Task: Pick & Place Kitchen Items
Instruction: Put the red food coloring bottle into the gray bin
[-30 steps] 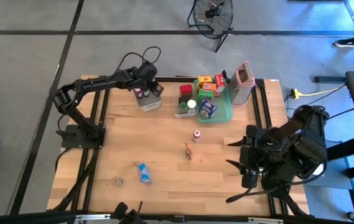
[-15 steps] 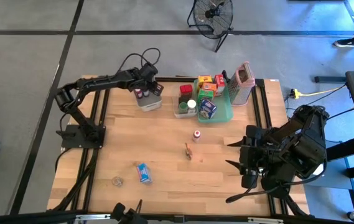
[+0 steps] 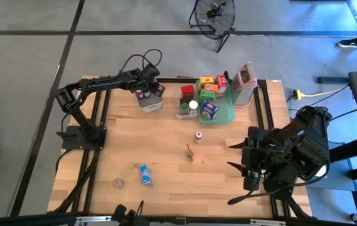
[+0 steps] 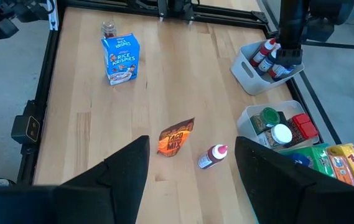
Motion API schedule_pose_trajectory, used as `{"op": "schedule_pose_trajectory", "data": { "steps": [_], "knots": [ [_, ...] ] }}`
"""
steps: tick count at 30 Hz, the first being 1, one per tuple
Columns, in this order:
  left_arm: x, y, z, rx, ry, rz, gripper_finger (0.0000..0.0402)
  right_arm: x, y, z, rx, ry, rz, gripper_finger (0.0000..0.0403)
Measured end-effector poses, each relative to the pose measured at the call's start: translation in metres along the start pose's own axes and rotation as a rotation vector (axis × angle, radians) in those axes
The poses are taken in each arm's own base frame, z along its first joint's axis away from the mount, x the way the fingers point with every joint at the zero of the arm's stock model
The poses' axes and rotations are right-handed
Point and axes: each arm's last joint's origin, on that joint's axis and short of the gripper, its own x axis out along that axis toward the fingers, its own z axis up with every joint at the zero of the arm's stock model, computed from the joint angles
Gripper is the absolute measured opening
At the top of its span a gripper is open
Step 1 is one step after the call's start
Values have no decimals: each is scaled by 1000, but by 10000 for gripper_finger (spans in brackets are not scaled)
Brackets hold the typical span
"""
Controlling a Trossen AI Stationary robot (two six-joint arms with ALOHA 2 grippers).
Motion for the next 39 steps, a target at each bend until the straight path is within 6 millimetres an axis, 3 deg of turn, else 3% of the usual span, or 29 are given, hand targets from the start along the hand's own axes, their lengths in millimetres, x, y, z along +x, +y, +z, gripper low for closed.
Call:
{"op": "schedule_pose_trajectory", "data": {
  "steps": [11, 39],
  "knots": [
    [17, -4, -5, 4, 45, -8, 165, 0, 0, 0, 5, -3, 3, 238],
    [17, -4, -3, -14, 0, 46, 175, 0, 1, 1, 11, -8, 7, 238]
  ]
}}
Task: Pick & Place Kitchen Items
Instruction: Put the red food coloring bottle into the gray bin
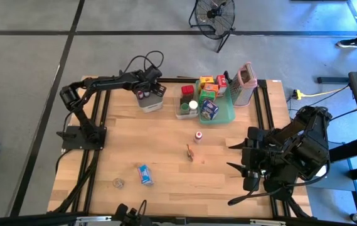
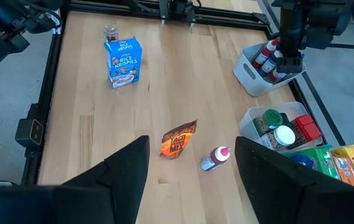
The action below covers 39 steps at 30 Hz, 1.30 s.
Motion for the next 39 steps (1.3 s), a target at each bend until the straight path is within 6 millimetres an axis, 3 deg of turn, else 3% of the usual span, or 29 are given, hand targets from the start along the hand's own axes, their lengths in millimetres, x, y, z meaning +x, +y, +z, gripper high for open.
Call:
{"op": "schedule_pose_trajectory", "data": {
  "steps": [30, 39],
  "knots": [
    [0, -3, 0, -3, 11, -67, 182, 0, 0, 0, 0, 0, -1, 238],
    [-17, 0, 6, -7, -45, -66, 182, 0, 0, 0, -1, 0, -1, 238]
  ]
}}
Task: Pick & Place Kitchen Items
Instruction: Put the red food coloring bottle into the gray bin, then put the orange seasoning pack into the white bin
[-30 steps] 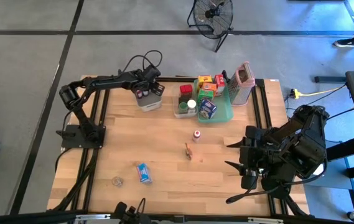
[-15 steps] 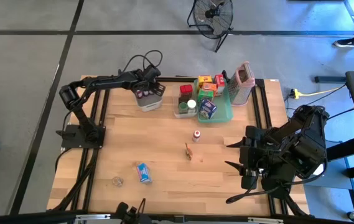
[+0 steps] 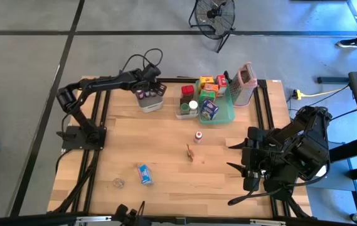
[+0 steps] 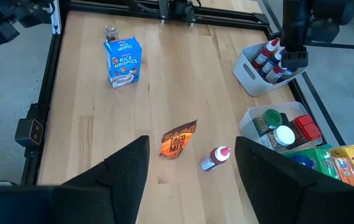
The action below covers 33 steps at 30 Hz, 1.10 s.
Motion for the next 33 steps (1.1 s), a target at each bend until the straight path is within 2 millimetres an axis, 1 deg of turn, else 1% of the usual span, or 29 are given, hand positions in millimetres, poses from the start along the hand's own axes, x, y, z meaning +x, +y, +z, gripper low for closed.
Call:
{"op": "schedule_pose_trajectory", "data": {
  "steps": [7, 10, 14, 18, 22, 25, 28, 33],
  "knots": [
    [-18, 3, 6, -15, -55, -11, 182, 0, 0, 0, 0, 0, 0, 238],
    [-31, 4, 10, -23, -84, -41, 181, 0, 0, 0, 0, 0, 0, 238],
    [-55, 5, 14, -28, -135, -103, 181, 0, 0, 0, -1, 0, 2, 238],
    [-86, 6, 17, 54, -194, -216, 181, 0, 1, 0, 2, 0, 7, 238],
    [-112, 5, 15, 112, -259, -260, 180, 0, 1, 0, 6, 0, 13, 238],
    [-127, 5, 14, 145, -302, -284, 188, 0, 2, 1, 11, -2, 19, 238],
    [-132, 4, 12, 177, -310, -283, 202, 0, 3, 1, 16, 5, 35, 238],
    [-131, 4, 10, 167, -278, -322, 232, 0, 5, 2, 25, 12, 77, 238]
  ]
}}
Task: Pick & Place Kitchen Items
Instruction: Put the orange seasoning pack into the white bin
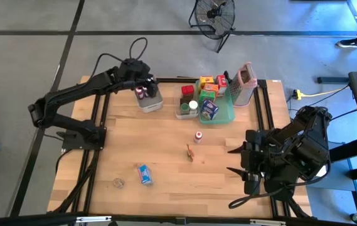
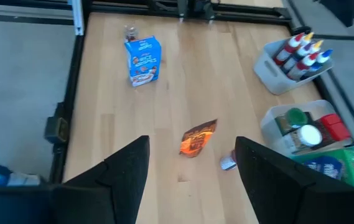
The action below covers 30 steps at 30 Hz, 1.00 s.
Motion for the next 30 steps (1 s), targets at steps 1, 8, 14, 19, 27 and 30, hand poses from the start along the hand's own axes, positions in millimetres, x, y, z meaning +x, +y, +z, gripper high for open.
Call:
{"op": "schedule_pose_trajectory", "data": {
  "steps": [1, 8, 14, 19, 27, 30],
  "knots": [
    [0, -1, 0, -7, 6, -20, 238, 0, 0, 0, 2, 4, 10, 238],
    [-2, -13, -4, -33, 43, -119, 277, 0, 5, 2, 24, 14, 64, 238],
    [-7, -37, -12, -24, 76, -195, 294, 5, 12, 3, 32, 21, 98, 238],
    [-24, -61, -18, 21, 63, -290, 295, 7, 18, 4, 34, 20, 128, 238],
    [-65, -99, -32, 119, 45, -483, 295, 7, 24, 2, 3, 20, 142, 238],
    [-79, -117, -39, 113, 52, -581, 295, 10, 28, 1, -18, 21, 132, 238]
  ]
}}
